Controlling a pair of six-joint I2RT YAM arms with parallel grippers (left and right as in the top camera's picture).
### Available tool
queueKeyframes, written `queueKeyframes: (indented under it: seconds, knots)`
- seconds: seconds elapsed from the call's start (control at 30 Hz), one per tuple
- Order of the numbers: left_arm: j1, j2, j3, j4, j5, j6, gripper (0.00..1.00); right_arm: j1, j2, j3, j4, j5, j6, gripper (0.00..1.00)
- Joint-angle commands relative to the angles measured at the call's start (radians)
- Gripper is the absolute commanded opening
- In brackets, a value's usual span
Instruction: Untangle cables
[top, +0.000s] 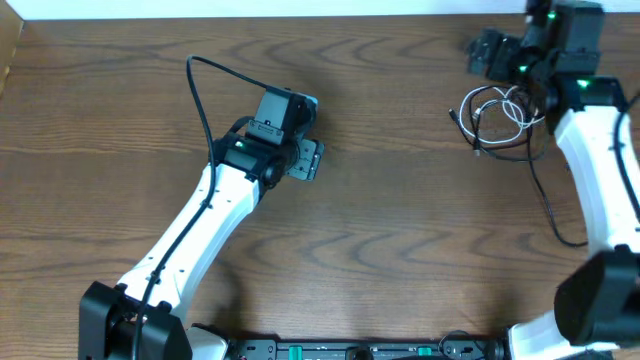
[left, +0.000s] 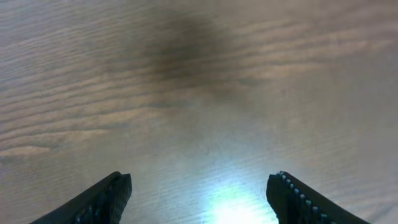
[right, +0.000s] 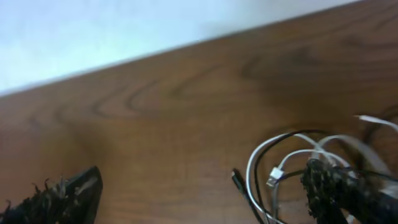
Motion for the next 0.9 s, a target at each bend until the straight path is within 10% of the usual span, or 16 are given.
queueKeyframes:
  seconds: [0.0,0.2,0.43,0.53,0.87]
  knots:
    - [0.064,0.005,0.007,0.019,-0.014,-0.164,0.75,0.063,0.087,-0.001,-0.021,-0.056,-0.13,0.99]
    - [0.224,0.005,0.007,0.003,0.026,-0.437,0.81,0.135,0.22,-0.001,-0.05,-0.019,-0.158,0.99]
    - [0.312,0.005,0.007,-0.048,0.134,-0.42,0.81,0.18,0.35,-0.001,-0.062,-0.015,-0.151,0.82]
    - [0.313,0.005,0.007,-0.079,0.126,-0.421,0.94,0.192,0.392,-0.001,-0.068,-0.016,-0.138,0.99]
    - [0.313,0.005,0.007,-0.095,0.126,-0.421,0.98,0.198,0.417,-0.001,-0.073,-0.019,-0.138,0.99]
